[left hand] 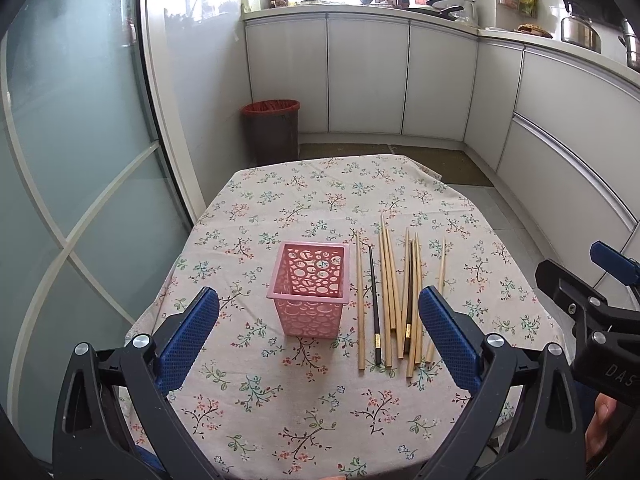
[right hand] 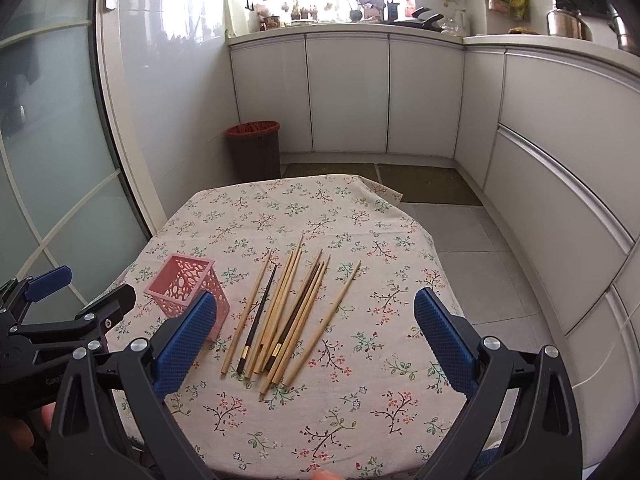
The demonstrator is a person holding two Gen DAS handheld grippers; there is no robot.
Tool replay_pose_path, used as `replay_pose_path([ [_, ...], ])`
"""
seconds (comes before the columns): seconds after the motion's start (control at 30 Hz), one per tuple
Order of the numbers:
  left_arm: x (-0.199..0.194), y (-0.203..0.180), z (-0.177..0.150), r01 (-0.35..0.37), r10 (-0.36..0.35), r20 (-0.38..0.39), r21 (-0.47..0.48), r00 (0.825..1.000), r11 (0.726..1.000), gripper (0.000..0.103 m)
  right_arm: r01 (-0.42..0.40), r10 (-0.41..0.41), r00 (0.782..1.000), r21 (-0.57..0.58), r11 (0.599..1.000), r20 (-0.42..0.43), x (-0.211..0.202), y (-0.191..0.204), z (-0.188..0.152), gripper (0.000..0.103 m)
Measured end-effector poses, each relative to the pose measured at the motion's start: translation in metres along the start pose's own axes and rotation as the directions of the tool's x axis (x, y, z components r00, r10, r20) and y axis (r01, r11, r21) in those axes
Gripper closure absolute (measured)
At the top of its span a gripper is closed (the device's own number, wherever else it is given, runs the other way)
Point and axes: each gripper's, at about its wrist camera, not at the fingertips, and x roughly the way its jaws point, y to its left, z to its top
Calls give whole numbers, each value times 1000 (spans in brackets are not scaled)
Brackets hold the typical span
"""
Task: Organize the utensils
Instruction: 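Close the left tool on a wooden chopstick while the right tool moves over the row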
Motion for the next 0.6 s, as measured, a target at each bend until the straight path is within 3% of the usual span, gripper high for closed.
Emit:
replay_pose_path([
  [0.2, 13, -4, 4, 46, -47, -50, -13, 998, 999, 7, 9, -3, 995, 54, 998, -95, 36, -25, 3, 7],
  [0.33, 28, -16, 19, 116, -117, -104, -12, 988, 993, 8, -12, 52, 979, 197, 980, -195, 75, -62, 5, 7],
  [0.5, 59, -43, 36, 225, -222, -210, -12, 952, 974, 11, -17, 103, 957, 302, 953, -271, 120, -98, 8, 7],
  [0.57, 74, -54, 39, 251, -246, -248, -13, 937, 968, 17, -16, 136, 940, 358, 933, -312, 144, -115, 9, 12],
  [0.6, 82, -59, 41, 263, -258, -274, -20, 926, 965, 19, -11, 150, 930, 385, 923, -334, 155, -123, 8, 20],
])
